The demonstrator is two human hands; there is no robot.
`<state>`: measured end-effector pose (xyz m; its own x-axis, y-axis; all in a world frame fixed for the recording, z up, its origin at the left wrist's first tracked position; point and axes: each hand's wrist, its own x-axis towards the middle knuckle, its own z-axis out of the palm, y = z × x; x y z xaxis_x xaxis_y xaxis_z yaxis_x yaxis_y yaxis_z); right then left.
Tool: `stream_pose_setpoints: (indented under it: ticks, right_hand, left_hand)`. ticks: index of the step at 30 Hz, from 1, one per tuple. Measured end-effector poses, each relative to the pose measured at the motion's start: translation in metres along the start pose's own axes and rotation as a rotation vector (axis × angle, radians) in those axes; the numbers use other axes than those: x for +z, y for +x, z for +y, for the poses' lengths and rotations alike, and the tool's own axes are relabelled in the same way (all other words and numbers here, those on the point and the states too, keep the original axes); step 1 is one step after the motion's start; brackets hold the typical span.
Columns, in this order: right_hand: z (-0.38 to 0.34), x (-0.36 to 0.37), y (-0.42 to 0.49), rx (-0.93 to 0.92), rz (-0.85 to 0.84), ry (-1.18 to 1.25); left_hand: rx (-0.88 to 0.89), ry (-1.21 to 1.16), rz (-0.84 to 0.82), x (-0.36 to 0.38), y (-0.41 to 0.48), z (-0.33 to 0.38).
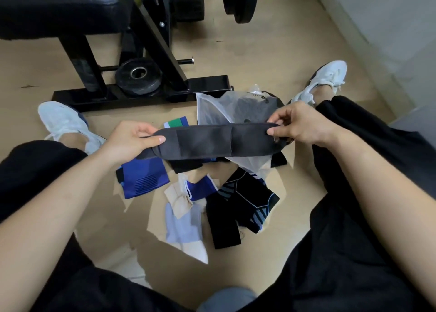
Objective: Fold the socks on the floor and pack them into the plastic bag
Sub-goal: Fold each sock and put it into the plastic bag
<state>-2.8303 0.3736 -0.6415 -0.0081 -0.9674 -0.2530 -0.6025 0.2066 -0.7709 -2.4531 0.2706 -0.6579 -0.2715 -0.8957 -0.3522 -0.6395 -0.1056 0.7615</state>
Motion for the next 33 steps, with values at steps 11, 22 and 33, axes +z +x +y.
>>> stream_pose_setpoints:
  ticks: [11, 22, 33]
  right_hand:
    - [-0.016, 0.022, 0.000, -0.006, 0.334, 0.294]
    - [-0.058, 0.073, -0.016, -0.228, 0.197, 0.532]
    - [-0.064, 0.093, -0.021, -0.326, 0.121, 0.434]
  left_hand:
    - [0.046, -0.200, 0.251, 0.018, -0.022, 0.038]
    - [0.165, -0.347, 0.021, 0.053, -0.052, 0.061]
    - [0.262, -0.315, 0.001, 0.066, -0.059, 0.064]
